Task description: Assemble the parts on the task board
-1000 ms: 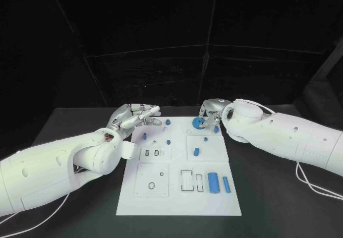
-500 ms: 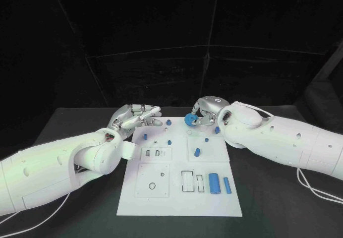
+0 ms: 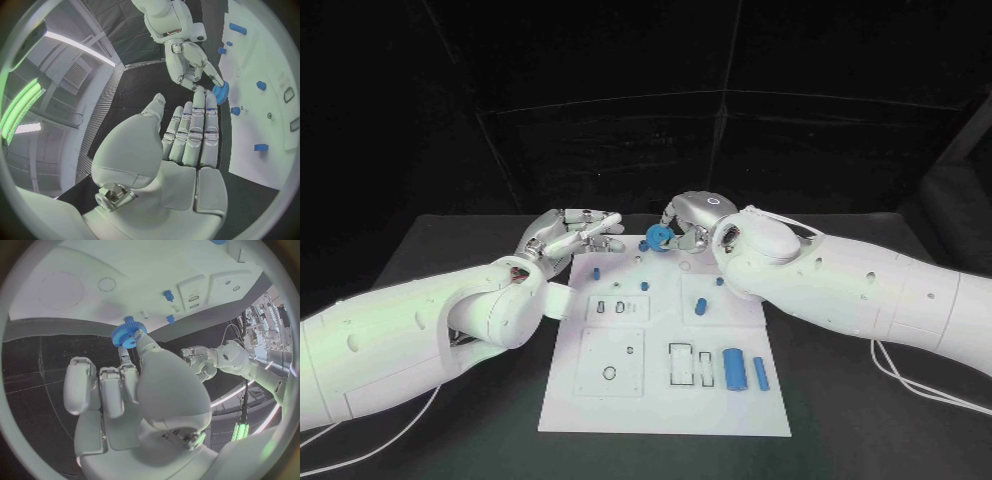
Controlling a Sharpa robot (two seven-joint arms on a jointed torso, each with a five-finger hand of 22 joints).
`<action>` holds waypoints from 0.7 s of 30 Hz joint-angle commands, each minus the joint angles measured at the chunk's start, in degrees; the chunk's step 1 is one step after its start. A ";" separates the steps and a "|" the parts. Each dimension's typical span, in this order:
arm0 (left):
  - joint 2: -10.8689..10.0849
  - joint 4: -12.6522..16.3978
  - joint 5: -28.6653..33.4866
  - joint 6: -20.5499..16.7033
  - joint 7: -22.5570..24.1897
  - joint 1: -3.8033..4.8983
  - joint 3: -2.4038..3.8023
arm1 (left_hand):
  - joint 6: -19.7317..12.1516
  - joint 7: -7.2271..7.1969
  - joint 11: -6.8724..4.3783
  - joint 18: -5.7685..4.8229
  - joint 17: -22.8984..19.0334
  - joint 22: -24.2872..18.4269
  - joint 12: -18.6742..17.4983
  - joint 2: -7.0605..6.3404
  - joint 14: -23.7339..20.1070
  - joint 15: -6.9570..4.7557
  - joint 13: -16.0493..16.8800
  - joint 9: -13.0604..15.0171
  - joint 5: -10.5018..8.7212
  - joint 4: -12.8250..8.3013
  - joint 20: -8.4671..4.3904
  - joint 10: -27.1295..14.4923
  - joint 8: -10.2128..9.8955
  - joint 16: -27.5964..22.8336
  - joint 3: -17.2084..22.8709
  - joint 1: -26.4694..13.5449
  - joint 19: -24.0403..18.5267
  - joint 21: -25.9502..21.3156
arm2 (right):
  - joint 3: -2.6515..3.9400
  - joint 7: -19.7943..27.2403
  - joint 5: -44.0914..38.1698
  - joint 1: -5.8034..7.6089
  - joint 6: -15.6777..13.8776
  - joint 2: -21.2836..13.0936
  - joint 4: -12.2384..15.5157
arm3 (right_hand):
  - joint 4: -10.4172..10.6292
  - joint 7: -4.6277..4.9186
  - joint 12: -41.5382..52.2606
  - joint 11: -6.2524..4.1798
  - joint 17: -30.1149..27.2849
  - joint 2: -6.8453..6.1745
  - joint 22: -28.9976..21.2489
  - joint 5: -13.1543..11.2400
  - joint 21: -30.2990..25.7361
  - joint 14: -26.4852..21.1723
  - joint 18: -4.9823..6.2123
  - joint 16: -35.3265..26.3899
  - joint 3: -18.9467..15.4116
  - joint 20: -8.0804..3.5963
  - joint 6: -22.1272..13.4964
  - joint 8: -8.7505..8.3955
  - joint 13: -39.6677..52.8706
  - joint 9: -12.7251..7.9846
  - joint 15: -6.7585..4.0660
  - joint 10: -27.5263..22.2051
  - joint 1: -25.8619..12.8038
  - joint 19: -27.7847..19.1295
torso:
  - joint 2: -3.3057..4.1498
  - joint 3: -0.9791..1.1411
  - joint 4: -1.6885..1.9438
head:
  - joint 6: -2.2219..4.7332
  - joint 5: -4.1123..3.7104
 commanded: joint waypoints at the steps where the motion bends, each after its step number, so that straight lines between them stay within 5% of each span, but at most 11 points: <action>1: -0.08 -0.04 0.21 0.22 0.55 0.11 0.05 | -0.28 0.31 0.13 0.33 0.07 -0.08 -0.26 0.40 -0.20 0.30 -0.08 -0.08 -0.03 -0.35 0.09 0.18 -0.32 -0.17 -0.05 -0.05 0.40 -0.08 | -0.11 -0.36 -1.12 -0.20 -0.18 1.13 -0.99 | 0.03 -0.89 0.19 0.01 11.39 -0.05 0.07 0.34 0.39 5.14 -0.86 0.32 0.29 0.05 0.99 0.24 5.93 0.10 -0.22 0.30 -0.42 0.41 | 0.04 0.04 0.06 | -0.12 0.06; 21: -0.51 -1.07 0.41 -0.18 1.04 0.47 0.06 | -0.27 0.30 0.12 0.33 0.09 -0.09 -0.28 0.42 -0.19 0.30 -0.08 -0.07 -0.03 -0.37 0.09 0.19 -0.33 -0.17 -0.05 -0.05 0.41 -0.09 | -0.52 -0.37 -2.70 -1.92 3.22 5.97 -4.13 | -0.09 -0.80 0.06 0.08 11.38 -0.32 0.13 0.28 0.43 5.14 -0.87 0.31 0.60 0.07 0.84 -0.03 5.87 0.03 -0.18 0.21 -0.54 0.43 | 0.05 0.12 -0.20 | -0.36 0.51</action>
